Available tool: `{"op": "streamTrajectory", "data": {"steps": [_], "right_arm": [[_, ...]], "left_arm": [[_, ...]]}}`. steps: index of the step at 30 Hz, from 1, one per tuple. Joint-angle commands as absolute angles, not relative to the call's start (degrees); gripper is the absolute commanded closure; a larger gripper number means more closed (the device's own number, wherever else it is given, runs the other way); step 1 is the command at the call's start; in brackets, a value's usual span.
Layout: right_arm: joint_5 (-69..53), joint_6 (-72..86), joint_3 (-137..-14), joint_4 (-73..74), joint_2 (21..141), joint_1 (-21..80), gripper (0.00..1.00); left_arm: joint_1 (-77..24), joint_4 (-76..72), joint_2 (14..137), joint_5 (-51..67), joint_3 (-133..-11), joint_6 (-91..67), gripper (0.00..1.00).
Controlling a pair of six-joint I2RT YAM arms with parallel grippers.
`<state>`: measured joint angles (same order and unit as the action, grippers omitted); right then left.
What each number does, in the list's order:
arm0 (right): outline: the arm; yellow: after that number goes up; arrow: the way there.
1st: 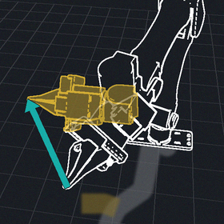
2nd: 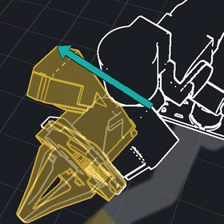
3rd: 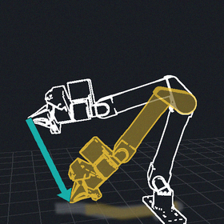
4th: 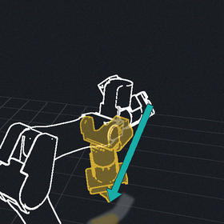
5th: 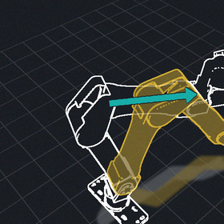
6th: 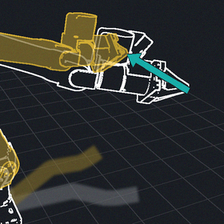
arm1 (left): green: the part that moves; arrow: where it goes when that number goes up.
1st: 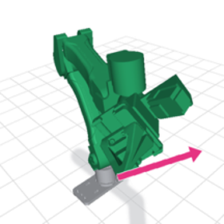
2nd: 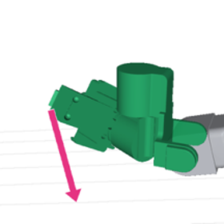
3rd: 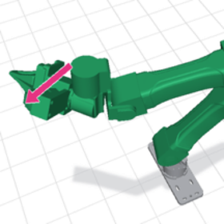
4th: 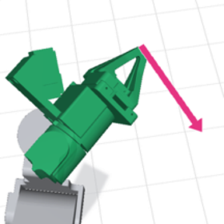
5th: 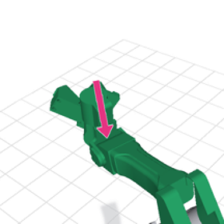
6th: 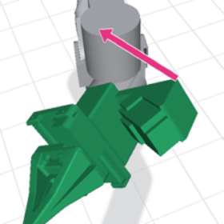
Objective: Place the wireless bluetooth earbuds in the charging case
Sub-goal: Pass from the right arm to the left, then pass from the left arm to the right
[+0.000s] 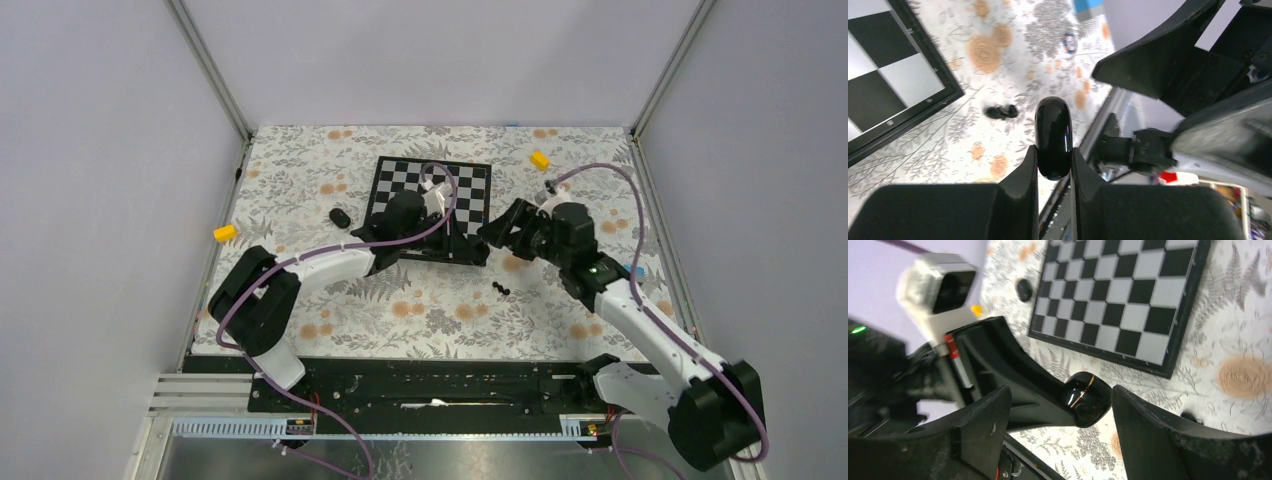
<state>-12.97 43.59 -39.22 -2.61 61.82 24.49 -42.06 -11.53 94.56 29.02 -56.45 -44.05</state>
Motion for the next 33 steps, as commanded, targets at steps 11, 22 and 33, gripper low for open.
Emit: {"op": "streamTrajectory", "data": {"steps": [11,22,33], "right_arm": [[-38.25,46.17,-32.33,-28.89,49.82,15.12,0.17],[-45.17,52.68,-32.23,-39.31,55.93,15.12,0.3],[-49.61,58.19,-31.59,-47.9,58.75,15.21,0.39]], "left_arm": [[-33.33,-57.69,90.52,52.92,-49.56,-76.54,1.0],[-33.3,-64.0,90.53,52.66,-48.54,-80.16,1.0],[-33.31,-65.03,90.44,52.62,-48.25,-80.6,1.0]]}}
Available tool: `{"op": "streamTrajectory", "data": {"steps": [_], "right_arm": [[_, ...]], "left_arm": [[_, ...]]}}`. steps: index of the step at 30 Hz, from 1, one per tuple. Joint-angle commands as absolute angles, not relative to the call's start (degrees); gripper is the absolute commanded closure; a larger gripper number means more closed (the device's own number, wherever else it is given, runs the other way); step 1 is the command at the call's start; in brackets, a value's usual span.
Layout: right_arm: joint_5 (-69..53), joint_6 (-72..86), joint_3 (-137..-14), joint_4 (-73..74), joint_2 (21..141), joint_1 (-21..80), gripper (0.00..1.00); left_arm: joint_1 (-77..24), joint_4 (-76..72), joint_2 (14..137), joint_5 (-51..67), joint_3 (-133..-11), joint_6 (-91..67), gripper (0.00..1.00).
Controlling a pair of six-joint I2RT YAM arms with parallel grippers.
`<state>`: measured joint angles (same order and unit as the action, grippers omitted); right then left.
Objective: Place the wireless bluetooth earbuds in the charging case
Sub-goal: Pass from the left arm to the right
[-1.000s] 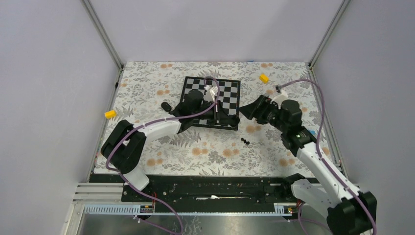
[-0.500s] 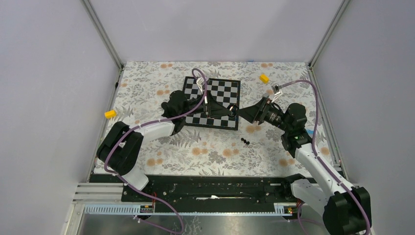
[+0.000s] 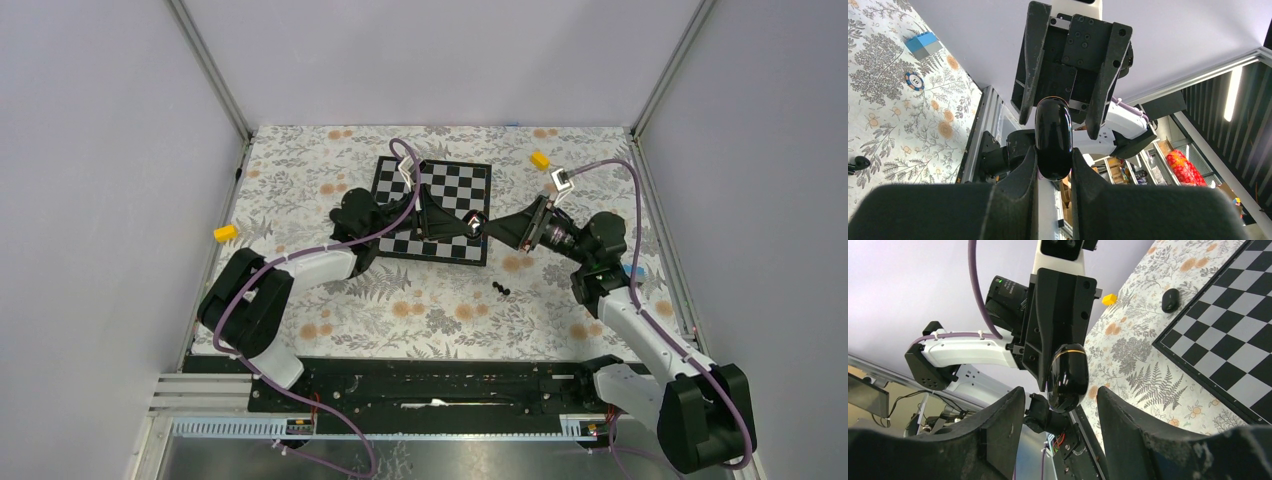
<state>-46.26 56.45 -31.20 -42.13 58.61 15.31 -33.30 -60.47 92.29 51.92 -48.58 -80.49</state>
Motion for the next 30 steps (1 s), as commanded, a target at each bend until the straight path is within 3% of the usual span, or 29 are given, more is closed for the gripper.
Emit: {"op": "streamTrajectory", "data": {"steps": [1,11,15,20,26,28,30], "right_arm": [[-49.77,58.18,-31.73,-47.9,58.76,15.23,0.39],[-50.05,59.41,-32.24,-51.09,61.88,17.48,0.52],[-49.34,59.75,-32.42,-51.85,62.3,17.7,0.62],[-48.84,61.09,-32.33,-53.71,62.83,17.83,0.63],[-47.76,61.69,-31.75,-54.1,62.81,18.02,0.91],[-47.76,61.89,-31.64,-54.14,62.91,18.01,0.85],[-47.96,62.21,-31.66,-54.21,62.95,18.02,0.66]], "left_arm": [[-33.39,-65.24,90.42,52.61,-48.18,-80.6,1.0],[-33.49,-66.13,90.35,52.83,-48.07,-80.77,1.0],[-33.5,-66.42,90.21,53.23,-48.16,-80.86,1.0],[-33.81,-66.87,90.35,53.35,-47.61,-81.1,1.0],[-34.1,-67.16,90.29,53.46,-47.46,-81.12,1.0],[-34.1,-67.02,90.14,53.46,-47.4,-80.89,1.0],[-34.19,-66.84,89.69,53.38,-47.25,-80.38,1.0]]}}
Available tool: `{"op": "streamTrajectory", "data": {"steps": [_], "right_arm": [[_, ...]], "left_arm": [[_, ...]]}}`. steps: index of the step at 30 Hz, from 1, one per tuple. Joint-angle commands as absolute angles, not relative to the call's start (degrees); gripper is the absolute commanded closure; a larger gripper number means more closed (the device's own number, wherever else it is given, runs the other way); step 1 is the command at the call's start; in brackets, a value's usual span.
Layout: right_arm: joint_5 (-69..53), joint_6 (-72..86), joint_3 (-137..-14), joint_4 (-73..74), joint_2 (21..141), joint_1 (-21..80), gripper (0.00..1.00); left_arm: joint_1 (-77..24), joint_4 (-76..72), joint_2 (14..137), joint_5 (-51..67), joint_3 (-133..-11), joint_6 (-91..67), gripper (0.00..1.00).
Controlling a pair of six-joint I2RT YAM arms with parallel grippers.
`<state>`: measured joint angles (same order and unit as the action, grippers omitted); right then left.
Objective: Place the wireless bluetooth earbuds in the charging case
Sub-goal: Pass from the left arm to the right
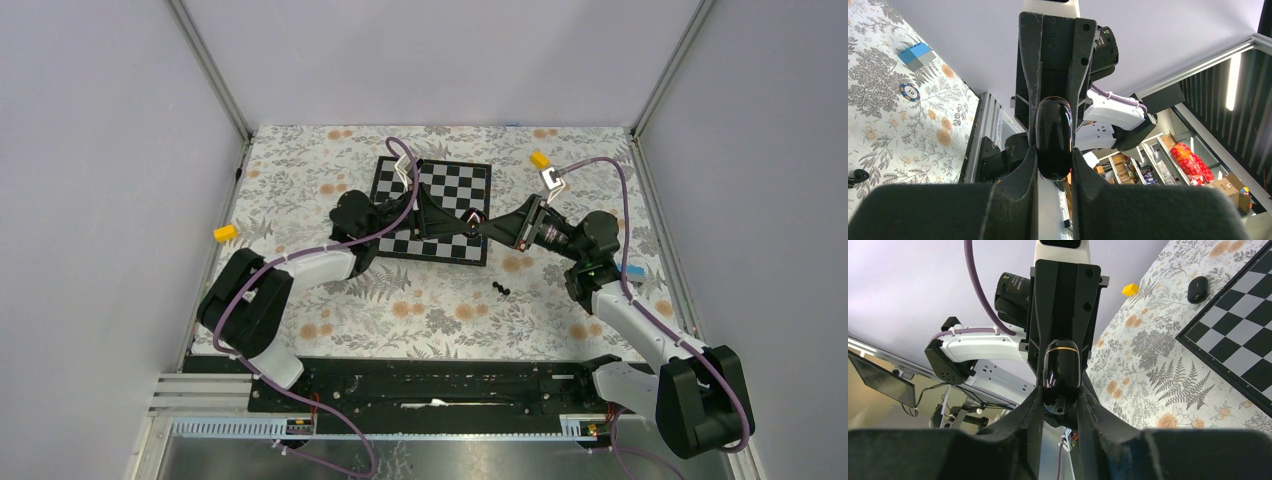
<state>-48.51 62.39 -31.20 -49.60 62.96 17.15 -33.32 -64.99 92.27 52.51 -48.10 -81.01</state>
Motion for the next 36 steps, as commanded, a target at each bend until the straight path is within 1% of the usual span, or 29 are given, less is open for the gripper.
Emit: {"op": "streamTrajectory", "data": {"steps": [1,2,4,6,7,9,10,12,15,16,17,19,20,21,22,24,26,28,29,32,33,36], "right_arm": [[-48.01,62.39,-31.68,-54.29,62.97,18.04,0.55],[-47.87,62.54,-31.68,-54.48,62.97,18.02,0.49],[-47.33,62.79,-31.71,-54.75,62.8,18.07,0.46],[-46.7,62.93,-31.81,-54.83,62.8,18.06,0.45],[-46.38,63.01,-31.75,-54.84,62.72,18.1,0.47],[-46.31,63.02,-31.77,-54.89,62.87,18.11,0.56],[-46.5,63.02,-31.8,-54.93,62.98,18.11,0.59],[-46.86,63.1,-31.58,-55.06,63.07,18.11,0.62],[-47.35,63.36,-31.08,-55.28,63.05,18.11,0.6],[-47.37,63.37,-30.92,-55.28,62.96,18.11,0.61],[-47.45,63.37,-30.81,-55.28,62.7,18.11,0.67],[-47.46,63.46,-30.5,-55.28,62.45,18.11,0.73],[-47.46,63.52,-30.45,-55.28,62.34,18.11,0.75],[-47.46,63.66,-30.35,-55.28,62.27,18.11,0.76],[-47.57,63.7,-30.26,-55.28,62.31,18.11,0.73],[-47.78,63.91,-30.24,-55.28,62.27,18.06,0.62],[-47.83,63.98,-30.01,-55.37,62.13,18.1,0.58],[-47.82,63.98,-29.89,-55.37,61.91,18.11,0.57],[-47.88,64.05,-29.88,-55.37,61.93,18.11,0.56],[-48.28,64.15,-30.04,-55.54,61.92,18.21,0.43],[-48.27,64.24,-29.91,-55.61,61.89,18.2,0.42],[-47.92,64.25,-30.05,-55.63,61.71,18.24,0.5]], "left_arm": [[-34.19,-66.19,89.5,53.3,-47.2,-79.89,1.0],[-34.19,-65.47,89.33,53.2,-47.24,-79.42,1.0],[-34.19,-64.71,89.05,53.17,-47.28,-78.86,1.0],[-34.19,-64.69,89.1,53.22,-47.29,-78.84,1.0],[-34.21,-64.75,89.1,53.25,-47.29,-78.84,1.0],[-34.27,-64.69,89.04,53.22,-47.22,-78.84,1.0],[-34.28,-64.64,88.97,53.12,-47.13,-78.79,1.0],[-34.27,-64.52,88.71,52.87,-47.03,-78.67,1.0],[-34.19,-64.42,88.63,52.61,-47.02,-78.6,1.0],[-34.19,-64.42,88.57,52.57,-47.02,-78.62,1.0],[-34.19,-64.42,88.52,52.53,-47.1,-78.65,1.0],[-34.24,-64.3,88.46,52.27,-47.11,-78.57,1.0],[-34.2,-64.13,88.4,52.24,-47.18,-78.51,1.0],[-34.19,-63.96,88.27,52.09,-47.15,-78.41,1.0],[-34.19,-63.72,88.13,51.97,-47.11,-78.17,1.0],[-34.19,-62.77,87.89,51.75,-47.11,-77.58,1.0],[-34.19,-62.35,87.55,51.65,-47.04,-77.27,1.0],[-34.19,-62.11,87.36,51.51,-46.96,-77.1,1.0],[-34.19,-62.06,87.16,51.38,-46.89,-77.08,1.0],[-34.19,-61.89,86.94,51.16,-46.76,-76.99,1.0],[-34.19,-61.88,86.85,51.21,-46.76,-76.99,1.0],[-34.28,-61.88,86.84,51.53,-46.76,-77.08,1.0]]}}
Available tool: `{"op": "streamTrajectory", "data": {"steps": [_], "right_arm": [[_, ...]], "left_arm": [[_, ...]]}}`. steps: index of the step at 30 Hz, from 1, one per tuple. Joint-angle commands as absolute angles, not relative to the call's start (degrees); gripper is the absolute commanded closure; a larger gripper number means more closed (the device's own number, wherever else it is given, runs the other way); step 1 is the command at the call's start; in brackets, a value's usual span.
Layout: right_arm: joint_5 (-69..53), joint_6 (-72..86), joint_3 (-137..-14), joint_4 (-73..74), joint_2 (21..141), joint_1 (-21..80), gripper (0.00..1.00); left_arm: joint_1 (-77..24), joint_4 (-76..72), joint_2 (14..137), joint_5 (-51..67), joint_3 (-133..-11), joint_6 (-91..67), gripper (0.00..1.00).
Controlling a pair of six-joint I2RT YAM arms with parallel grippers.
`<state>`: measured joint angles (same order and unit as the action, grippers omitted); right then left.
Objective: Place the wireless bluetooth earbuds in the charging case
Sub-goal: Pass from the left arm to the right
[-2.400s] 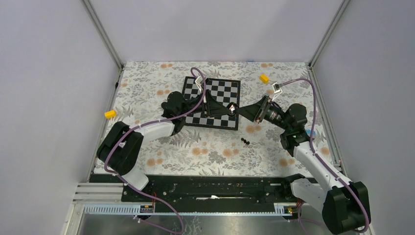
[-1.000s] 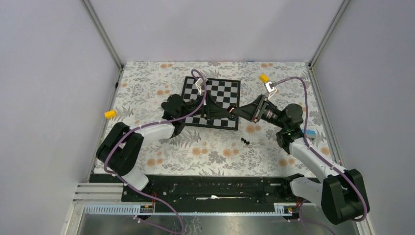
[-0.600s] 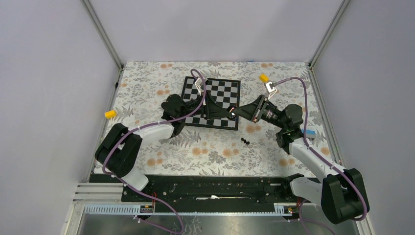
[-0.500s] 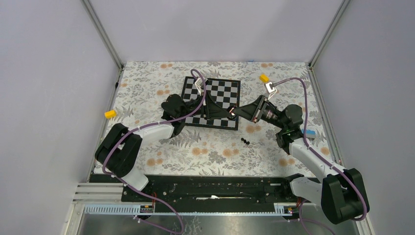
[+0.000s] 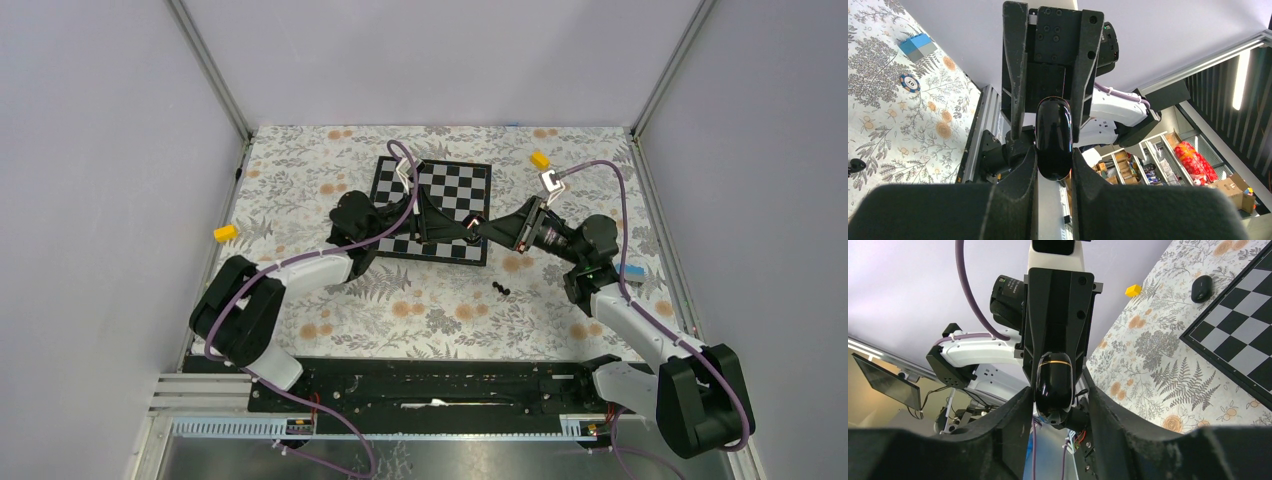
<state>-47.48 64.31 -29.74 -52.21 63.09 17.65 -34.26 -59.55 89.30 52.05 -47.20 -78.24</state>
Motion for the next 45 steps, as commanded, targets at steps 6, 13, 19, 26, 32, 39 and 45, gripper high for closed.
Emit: {"op": "streamTrajectory", "data": {"steps": [6,13,19,26,32,39,45], "right_arm": [[-47.24,64.34,-31.08,-55.99,62.66,18.58,0.54],[-47.02,64.43,-31.88,-57.22,64.28,19.34,0.82],[-46.64,63.19,-29.98,-55.53,63.02,19.39,1.0],[-46.43,62.06,-29.79,-54.06,62.66,19.36,1.0],[-46.5,61.7,-29.97,-53.7,63.28,19.34,1.0],[-46.76,61.02,-30.4,-52.98,64.03,19.39,1.0],[-46.88,60.13,-31.06,-51.16,64.57,19.36,1.0]], "left_arm": [[-34.41,-61.81,86.73,51.97,-46.76,-76.91,1.0],[-34.45,-63.0,86.88,51.91,-46.42,-77.81,1.0],[-33.96,-59.12,86.01,51.96,-47.25,-76.25,0.61],[-32.61,-64.97,88.08,52.62,-47.01,-80.78,0.56],[-32.43,-63.73,88.8,52.77,-48.01,-80.0,0.74],[-32.43,-37.84,84.38,49.66,-52.43,-63.68,0.87],[-32.52,-11.28,79.66,38.61,-58.84,-44.55,0.87]]}}
